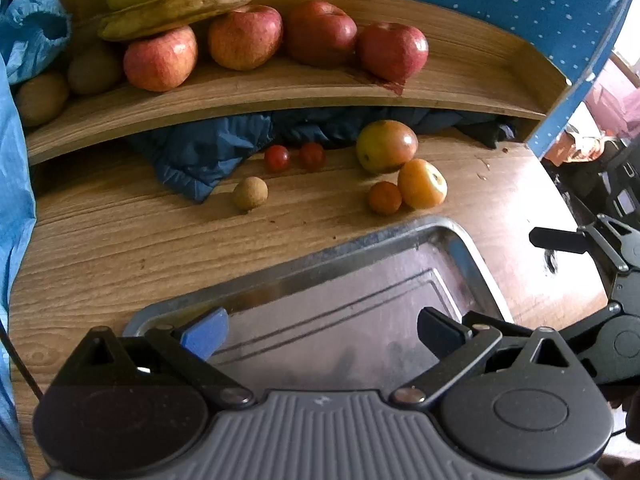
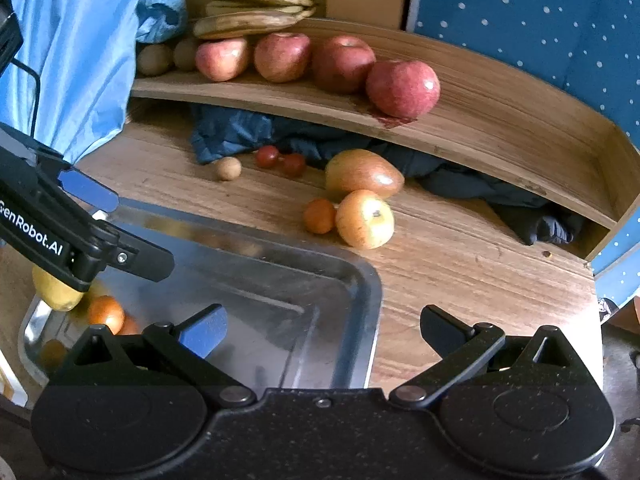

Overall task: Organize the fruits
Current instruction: 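Move both open tools back toward the loose fruits on the table, then grasp the small tangerine with the left tool while the right tool grasps the round orange fruit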

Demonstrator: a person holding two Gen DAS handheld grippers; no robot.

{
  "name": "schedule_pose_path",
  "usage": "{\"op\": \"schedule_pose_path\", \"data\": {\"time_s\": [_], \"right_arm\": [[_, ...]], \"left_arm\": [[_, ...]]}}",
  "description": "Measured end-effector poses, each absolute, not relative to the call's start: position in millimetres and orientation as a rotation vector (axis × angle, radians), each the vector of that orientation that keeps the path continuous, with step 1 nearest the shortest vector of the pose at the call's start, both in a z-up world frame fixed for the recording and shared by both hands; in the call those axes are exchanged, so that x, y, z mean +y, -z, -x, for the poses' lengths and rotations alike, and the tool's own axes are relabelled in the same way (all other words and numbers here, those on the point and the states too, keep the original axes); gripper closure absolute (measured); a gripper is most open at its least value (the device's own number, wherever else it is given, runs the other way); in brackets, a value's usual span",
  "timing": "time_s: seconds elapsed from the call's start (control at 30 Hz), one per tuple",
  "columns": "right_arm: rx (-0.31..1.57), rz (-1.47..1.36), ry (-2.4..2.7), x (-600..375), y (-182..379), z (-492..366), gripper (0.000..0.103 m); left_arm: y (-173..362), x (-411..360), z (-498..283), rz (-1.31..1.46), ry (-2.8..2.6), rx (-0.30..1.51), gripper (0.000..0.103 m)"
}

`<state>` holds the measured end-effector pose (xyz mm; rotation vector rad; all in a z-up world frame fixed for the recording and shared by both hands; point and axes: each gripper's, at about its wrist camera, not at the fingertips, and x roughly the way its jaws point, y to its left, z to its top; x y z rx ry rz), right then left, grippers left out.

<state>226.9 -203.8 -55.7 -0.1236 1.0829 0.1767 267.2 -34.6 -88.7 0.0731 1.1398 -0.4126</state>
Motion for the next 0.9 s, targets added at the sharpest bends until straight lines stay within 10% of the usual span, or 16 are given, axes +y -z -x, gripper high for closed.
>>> {"op": "schedule_pose_path", "data": {"time_s": [0.9], "right_arm": [[1.042, 0.174, -0.219, -249.1, 88.4, -293.0, 0.004]], "left_arm": [[121.0, -78.1, -310.1, 0.006, 0.247, 1.145, 0.000]]}}
